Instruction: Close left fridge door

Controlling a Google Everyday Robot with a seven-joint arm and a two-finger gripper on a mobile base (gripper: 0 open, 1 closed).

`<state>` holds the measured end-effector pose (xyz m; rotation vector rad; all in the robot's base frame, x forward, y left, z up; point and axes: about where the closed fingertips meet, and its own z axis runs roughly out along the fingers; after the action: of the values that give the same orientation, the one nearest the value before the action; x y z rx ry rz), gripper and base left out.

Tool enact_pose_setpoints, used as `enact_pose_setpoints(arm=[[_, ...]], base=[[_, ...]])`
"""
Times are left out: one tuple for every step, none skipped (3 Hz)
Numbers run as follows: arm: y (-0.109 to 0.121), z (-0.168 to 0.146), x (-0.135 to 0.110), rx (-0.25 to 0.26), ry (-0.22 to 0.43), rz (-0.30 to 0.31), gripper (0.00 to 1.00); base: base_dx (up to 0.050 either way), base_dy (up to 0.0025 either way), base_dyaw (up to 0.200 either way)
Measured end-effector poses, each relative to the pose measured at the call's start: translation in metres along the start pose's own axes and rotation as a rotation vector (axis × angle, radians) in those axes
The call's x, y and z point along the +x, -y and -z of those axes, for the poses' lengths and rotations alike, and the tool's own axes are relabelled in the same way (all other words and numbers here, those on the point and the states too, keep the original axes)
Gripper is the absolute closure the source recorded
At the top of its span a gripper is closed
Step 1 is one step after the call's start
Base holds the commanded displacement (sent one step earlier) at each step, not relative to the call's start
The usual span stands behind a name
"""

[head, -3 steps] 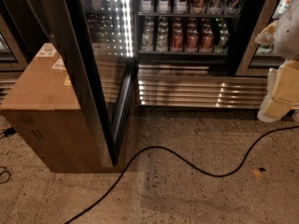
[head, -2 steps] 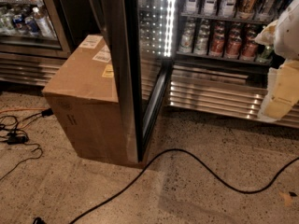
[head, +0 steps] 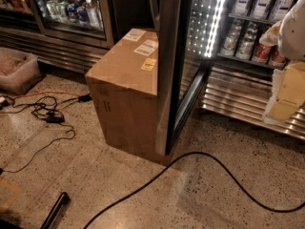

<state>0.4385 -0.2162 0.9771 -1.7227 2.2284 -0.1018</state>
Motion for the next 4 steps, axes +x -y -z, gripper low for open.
enact_pose_setpoints(arm=[[0.0, 0.0, 0.0, 0.0, 0.0, 0.0, 0.0], [0.0, 0.0, 0.0, 0.0, 0.0, 0.0, 0.0], [0.002, -0.006, 0.001, -0.018, -0.022, -0.022, 0.0], [0.006, -0.029, 0.01, -0.068, -0.054, -0.056, 0.0]], base=[[-0.05, 0.00003, 0.0], [0.0, 0.0, 0.0], [0.0, 0.0, 0.0], [0.0, 0.0, 0.0]])
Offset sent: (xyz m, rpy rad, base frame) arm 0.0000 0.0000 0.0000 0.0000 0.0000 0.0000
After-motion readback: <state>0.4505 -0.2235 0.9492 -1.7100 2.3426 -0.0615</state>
